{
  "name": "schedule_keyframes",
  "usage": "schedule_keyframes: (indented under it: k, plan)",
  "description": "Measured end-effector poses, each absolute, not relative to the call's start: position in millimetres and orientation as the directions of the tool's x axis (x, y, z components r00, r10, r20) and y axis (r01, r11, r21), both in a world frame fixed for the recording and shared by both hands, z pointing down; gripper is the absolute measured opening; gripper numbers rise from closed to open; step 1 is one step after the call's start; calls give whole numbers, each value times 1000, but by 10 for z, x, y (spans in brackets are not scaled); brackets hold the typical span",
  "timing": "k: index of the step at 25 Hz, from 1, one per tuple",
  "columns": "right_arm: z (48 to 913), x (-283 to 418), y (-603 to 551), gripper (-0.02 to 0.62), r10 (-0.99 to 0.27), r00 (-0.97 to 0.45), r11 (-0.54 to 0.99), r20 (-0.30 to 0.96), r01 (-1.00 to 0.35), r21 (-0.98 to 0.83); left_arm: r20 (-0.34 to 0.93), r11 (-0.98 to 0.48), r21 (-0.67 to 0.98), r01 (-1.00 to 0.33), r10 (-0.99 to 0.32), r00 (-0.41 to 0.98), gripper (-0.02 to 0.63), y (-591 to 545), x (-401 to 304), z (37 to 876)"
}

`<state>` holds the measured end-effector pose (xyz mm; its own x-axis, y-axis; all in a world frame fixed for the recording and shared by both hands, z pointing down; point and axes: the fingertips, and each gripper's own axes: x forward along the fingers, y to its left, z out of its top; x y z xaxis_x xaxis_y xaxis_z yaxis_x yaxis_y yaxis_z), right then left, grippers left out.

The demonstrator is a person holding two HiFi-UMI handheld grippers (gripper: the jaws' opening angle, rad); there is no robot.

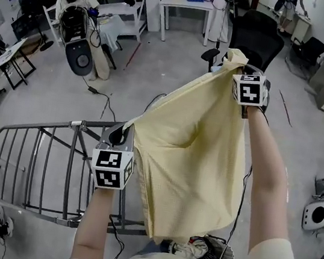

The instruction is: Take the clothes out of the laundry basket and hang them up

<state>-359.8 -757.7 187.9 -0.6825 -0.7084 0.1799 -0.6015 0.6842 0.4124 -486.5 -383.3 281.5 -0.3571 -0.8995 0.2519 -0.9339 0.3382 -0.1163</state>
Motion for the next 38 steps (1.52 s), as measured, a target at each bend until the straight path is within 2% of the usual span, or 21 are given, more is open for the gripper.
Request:
schedule_keyframes:
  k: [5,8,16,18,21,22,23,24,25,26,30,38]
  plan:
    - [1897,-4064,-7632,21,-708,-688,673,159,-589,448,219,406,-187,-895,-871,-440,15,-3864,-5219,2791]
    - [2025,-4302,-7628,21,-700,-687,681,194,-561,470,266,411,-166,-896,-856,-442,17,-3838,-5353,2948]
    - [3120,-4574,-7589,28,-646,-649,759,402,-488,432,480,383,-127,-915,-783,-395,18,-3807,-5480,3764]
    - [3408,-4569,-7561,48,-624,-629,780,464,-466,417,528,376,-127,-918,-758,-384,18,-3788,-5463,3945]
    - [3824,-4539,-7480,112,-567,-598,823,566,-432,368,588,345,-108,-933,-734,-339,18,-3781,-5401,4169]
    - [3967,-4515,-7441,139,-539,-587,840,604,-424,338,606,332,-94,-938,-729,-319,26,-3787,-5378,4235]
    - [4105,-4482,-7400,173,-507,-574,857,643,-417,303,621,324,-78,-943,-724,-300,71,-3796,-5359,4295]
    - [4220,-4445,-7363,220,-473,-563,872,677,-407,271,634,319,-61,-946,-720,-284,149,-3806,-5340,4344]
    - [4305,-4401,-7339,272,-446,-553,884,704,-395,250,643,316,-46,-948,-717,-270,182,-3817,-5321,4380]
    - [4359,-4344,-7335,295,-432,-544,890,719,-388,240,647,314,-34,-949,-717,-260,199,-3830,-5301,4399]
    - [4433,-4024,-7417,296,-438,-523,879,731,-420,226,647,304,-7,-953,-725,-236,268,-3878,-5215,4389]
    - [4624,-3304,-7448,287,-446,-503,852,741,-493,178,610,317,5,-948,-753,-249,275,-3909,-5015,4284]
